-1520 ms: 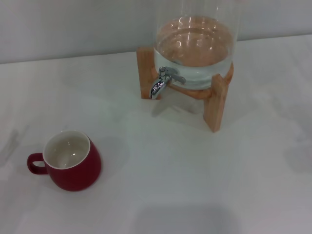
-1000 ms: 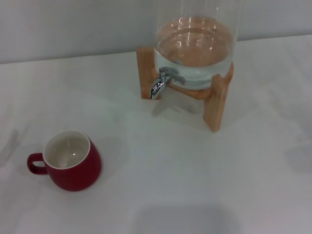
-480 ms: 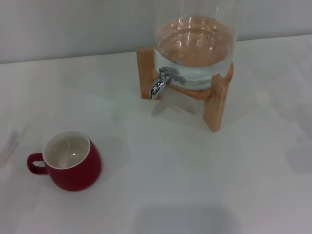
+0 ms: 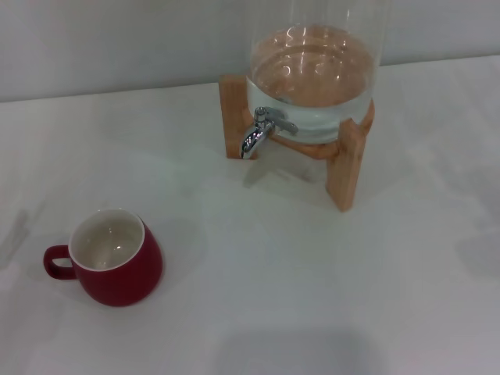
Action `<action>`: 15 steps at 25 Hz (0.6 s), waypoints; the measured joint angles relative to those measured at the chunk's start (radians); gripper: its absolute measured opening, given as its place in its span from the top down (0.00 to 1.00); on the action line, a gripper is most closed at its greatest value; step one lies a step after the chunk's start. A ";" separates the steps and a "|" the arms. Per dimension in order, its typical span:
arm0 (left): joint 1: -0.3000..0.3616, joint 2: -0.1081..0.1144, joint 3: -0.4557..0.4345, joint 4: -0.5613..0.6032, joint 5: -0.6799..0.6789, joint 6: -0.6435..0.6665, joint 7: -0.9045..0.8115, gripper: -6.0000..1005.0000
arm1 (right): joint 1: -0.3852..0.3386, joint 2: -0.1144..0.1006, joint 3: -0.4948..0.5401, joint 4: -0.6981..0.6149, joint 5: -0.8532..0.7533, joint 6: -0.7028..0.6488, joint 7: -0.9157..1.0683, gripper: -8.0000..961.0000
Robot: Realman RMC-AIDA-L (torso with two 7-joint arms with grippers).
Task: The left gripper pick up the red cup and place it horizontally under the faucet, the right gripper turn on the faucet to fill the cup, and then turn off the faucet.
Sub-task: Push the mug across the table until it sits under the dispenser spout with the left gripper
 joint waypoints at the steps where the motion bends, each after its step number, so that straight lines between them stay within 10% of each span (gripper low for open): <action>1: -0.001 0.000 0.000 0.000 0.000 0.000 0.000 0.12 | 0.000 0.000 0.000 0.000 0.000 0.000 0.000 0.25; 15: 0.004 -0.007 0.012 -0.038 0.045 0.005 0.010 0.12 | 0.008 -0.003 0.000 0.000 -0.002 -0.007 -0.004 0.25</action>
